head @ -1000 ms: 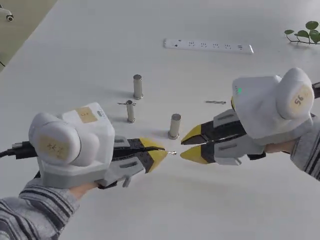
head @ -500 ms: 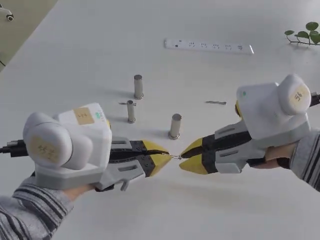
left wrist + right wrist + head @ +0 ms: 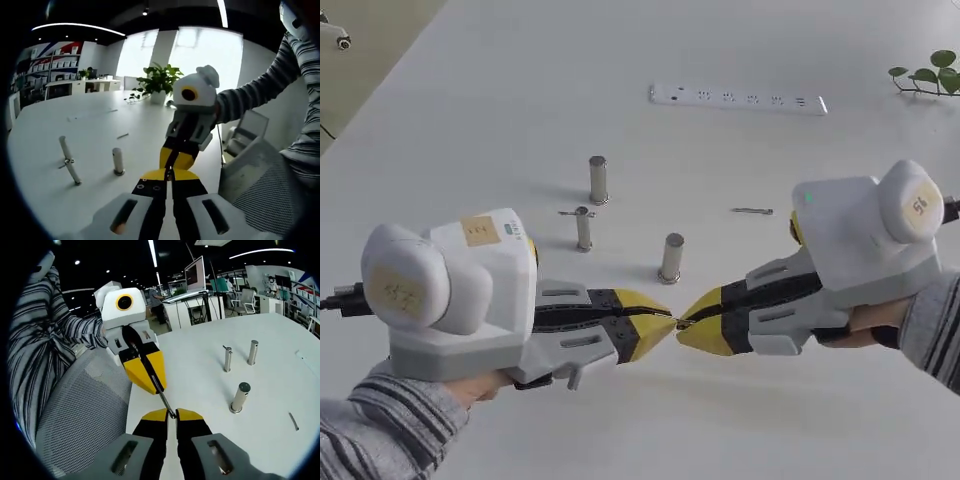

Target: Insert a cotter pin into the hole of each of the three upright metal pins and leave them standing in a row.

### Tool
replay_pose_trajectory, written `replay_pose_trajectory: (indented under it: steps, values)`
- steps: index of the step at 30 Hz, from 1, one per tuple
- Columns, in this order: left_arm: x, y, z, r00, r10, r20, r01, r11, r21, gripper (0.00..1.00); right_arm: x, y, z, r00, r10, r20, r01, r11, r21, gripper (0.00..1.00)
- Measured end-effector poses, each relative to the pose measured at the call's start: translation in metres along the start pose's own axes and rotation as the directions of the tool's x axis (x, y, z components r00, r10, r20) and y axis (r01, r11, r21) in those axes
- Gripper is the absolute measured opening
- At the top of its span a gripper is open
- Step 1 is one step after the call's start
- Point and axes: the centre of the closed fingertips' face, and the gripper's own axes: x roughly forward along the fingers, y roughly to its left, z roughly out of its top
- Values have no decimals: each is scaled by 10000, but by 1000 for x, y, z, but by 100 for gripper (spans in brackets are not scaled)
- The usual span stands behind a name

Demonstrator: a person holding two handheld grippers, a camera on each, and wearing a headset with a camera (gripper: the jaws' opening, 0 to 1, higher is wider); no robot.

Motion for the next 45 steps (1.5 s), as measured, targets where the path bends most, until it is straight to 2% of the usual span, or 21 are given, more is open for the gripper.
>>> replay_pose_trajectory:
  steps: [11, 17, 23, 29, 37, 41, 44, 45]
  values:
    - [-1, -4, -6, 9999, -161, 20, 162, 9986, -498, 0, -4, 5, 0, 9992, 80, -390, -108, 9972, -742, 0]
    - [-1, -5, -10, 9996, -214, -171, 206, 9989, -431, 0, -4, 6, -1, 9978, 7, -657, -89, 9923, -1238, 0]
    - [-1, -4, -10, 9997, -146, -204, 140, 9995, -292, 0, -4, 5, -1, 9954, -171, -943, -22, 9794, -2018, 0]
    - [0, 3, -10, 9993, 337, -136, -337, 9994, -37, 2, -4, 2, -2, 9928, -425, -1122, 93, 9596, -2811, 0]
    - [5, 12, -12, 9963, 847, -162, -849, 9963, -105, 6, -7, -9, -6, 9876, -879, -1299, 422, 9466, -3197, 0]
    - [6, 20, -13, 9920, 1252, -152, -1250, 9921, 104, 13, -11, -19, -8, 9824, -1279, -1364, 767, 9407, -3304, 0]
    - [7, 26, -11, 9873, 1587, -33, -1587, 9872, 137, 15, -16, -33, -16, 9713, -1664, -1698, 1012, 9358, -3378, 0]
    - [8, 28, -11, 9848, 1739, 12, -1739, 9844, 270, 16, -16, -35, -17, 9706, -1698, -1708, 1043, 9356, -3373, 0]
